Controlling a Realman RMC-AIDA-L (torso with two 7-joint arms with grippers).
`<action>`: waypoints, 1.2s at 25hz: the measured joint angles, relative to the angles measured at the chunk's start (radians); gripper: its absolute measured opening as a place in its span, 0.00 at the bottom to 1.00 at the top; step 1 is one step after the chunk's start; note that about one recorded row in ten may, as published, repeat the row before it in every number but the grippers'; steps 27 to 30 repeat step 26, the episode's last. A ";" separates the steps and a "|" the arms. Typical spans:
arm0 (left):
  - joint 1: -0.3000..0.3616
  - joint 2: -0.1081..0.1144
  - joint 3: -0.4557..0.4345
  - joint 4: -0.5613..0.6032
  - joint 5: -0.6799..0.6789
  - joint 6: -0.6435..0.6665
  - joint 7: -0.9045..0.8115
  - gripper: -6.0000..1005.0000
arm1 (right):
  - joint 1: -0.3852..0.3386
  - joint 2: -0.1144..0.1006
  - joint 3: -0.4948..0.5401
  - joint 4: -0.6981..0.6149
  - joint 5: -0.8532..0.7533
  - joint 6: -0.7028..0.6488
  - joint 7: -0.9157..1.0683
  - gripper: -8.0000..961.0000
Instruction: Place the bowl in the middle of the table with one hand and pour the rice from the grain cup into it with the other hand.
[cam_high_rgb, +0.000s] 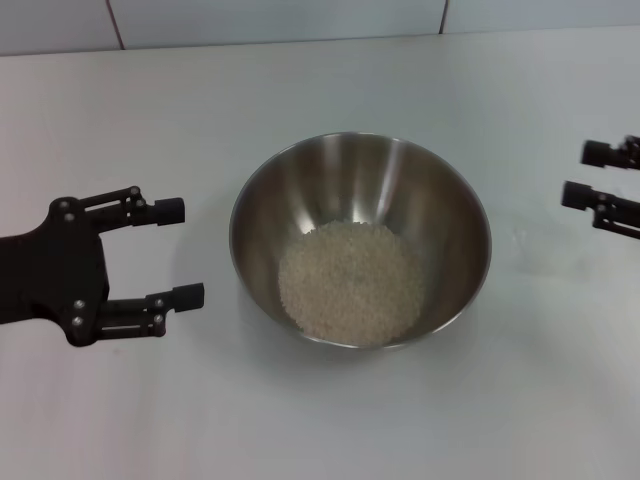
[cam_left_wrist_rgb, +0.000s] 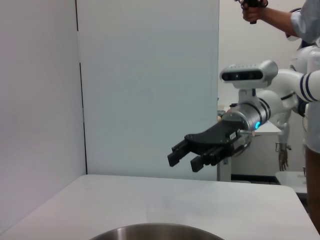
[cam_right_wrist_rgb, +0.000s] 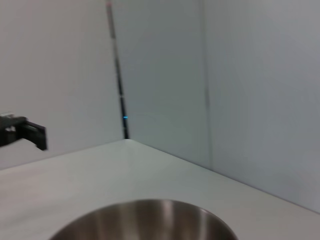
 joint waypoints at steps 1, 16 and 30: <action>0.007 0.000 0.000 0.000 -0.003 0.001 0.007 0.80 | 0.009 0.002 -0.006 -0.016 -0.003 -0.011 0.011 0.58; 0.017 0.002 0.001 0.005 -0.010 0.001 0.018 0.80 | 0.049 0.009 -0.246 -0.092 0.003 -0.026 0.092 0.58; 0.008 0.004 0.001 0.011 -0.005 0.001 0.018 0.80 | 0.049 0.010 -0.285 -0.122 0.002 -0.030 0.164 0.58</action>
